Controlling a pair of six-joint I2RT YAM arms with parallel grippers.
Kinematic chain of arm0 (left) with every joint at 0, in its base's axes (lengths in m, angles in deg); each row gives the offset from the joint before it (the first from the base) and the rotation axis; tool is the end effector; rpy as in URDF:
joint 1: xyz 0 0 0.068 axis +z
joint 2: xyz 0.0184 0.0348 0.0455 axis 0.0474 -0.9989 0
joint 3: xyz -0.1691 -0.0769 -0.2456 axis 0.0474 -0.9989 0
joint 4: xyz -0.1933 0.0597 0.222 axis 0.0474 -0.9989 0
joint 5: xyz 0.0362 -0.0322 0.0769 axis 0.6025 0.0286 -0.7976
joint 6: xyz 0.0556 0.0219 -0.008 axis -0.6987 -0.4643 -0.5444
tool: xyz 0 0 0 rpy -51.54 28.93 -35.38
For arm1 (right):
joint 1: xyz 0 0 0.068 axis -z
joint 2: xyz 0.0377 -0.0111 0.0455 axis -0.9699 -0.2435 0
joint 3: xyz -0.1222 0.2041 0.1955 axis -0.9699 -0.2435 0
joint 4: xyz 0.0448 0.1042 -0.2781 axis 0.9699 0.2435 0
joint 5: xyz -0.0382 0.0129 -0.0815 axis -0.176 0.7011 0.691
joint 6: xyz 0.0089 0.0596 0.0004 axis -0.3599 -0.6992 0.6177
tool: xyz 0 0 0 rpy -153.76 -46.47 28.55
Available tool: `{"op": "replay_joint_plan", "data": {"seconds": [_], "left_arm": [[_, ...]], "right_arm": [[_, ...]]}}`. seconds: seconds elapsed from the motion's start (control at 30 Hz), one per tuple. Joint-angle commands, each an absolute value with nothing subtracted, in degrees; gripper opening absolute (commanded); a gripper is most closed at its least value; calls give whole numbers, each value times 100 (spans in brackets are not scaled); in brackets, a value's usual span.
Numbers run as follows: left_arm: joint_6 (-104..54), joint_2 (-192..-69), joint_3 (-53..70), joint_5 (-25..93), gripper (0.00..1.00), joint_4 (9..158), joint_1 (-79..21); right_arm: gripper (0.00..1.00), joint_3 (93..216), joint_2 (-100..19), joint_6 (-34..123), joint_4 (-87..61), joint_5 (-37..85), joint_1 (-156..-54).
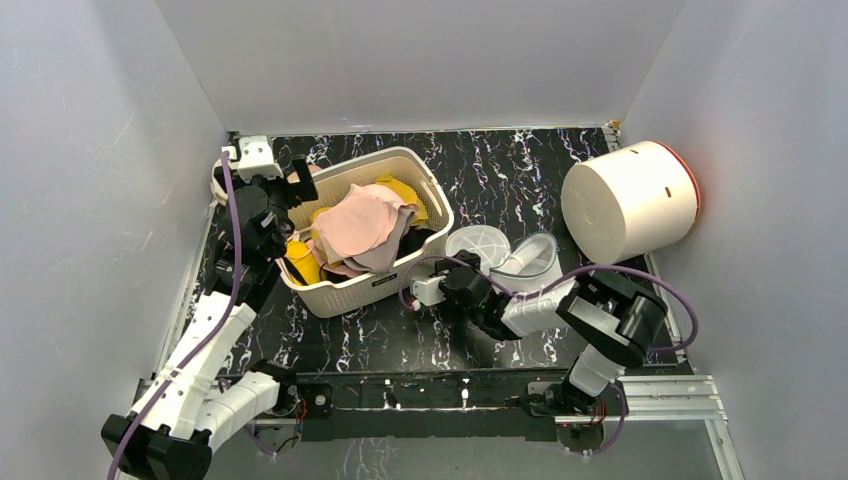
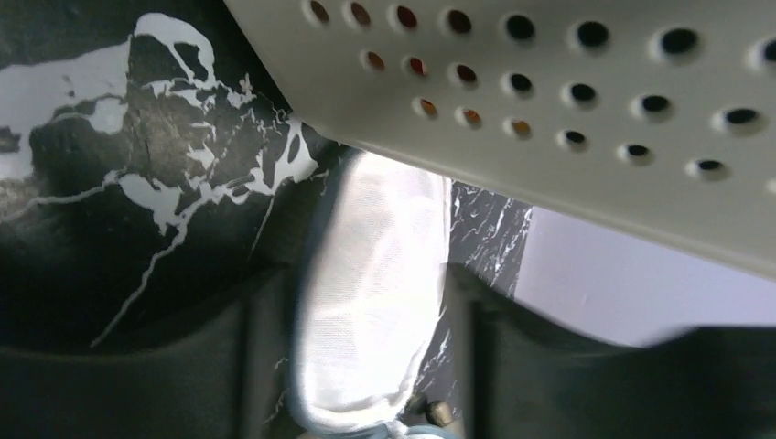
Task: Unzip the laundry bag and remove the bra
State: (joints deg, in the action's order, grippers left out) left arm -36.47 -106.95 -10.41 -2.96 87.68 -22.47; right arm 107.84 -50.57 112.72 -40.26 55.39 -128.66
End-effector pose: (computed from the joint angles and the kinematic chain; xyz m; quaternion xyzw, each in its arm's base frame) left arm 0.2259 -0.0585 0.4317 -0.0739 0.6617 0.0331 0.7454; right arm 0.1987 0.2310 0.1197 -0.6808 0.5532 -0.2191 0.4273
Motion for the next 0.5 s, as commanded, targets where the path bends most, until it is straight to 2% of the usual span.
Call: {"op": "replay_joint_plan", "data": {"seconds": [0.0, 0.23, 0.3, 0.4, 0.47], "left_arm": [[-3725, -10580, -1062, -412, 98, 8972, -2276], [-3763, -10580, -1075, -395, 98, 8992, -2285], [-3762, -10576, -1068, -378, 98, 8992, -2285], [-3758, -10577, -1073, -355, 98, 8981, -2291], [-3742, -10584, -1075, -337, 98, 8979, -2293]], "right_arm": [[45, 10794, -5401, 11287, -5059, 5948, -12880], [28, 10367, -4590, 10783, -5572, 5913, -12745], [19, 10282, -4295, 10491, -5509, 5846, -12630], [0, 10194, -3933, 10144, -5397, 5822, -12495], [0, 10124, -3664, 9988, -5461, 5874, -12450]]}}
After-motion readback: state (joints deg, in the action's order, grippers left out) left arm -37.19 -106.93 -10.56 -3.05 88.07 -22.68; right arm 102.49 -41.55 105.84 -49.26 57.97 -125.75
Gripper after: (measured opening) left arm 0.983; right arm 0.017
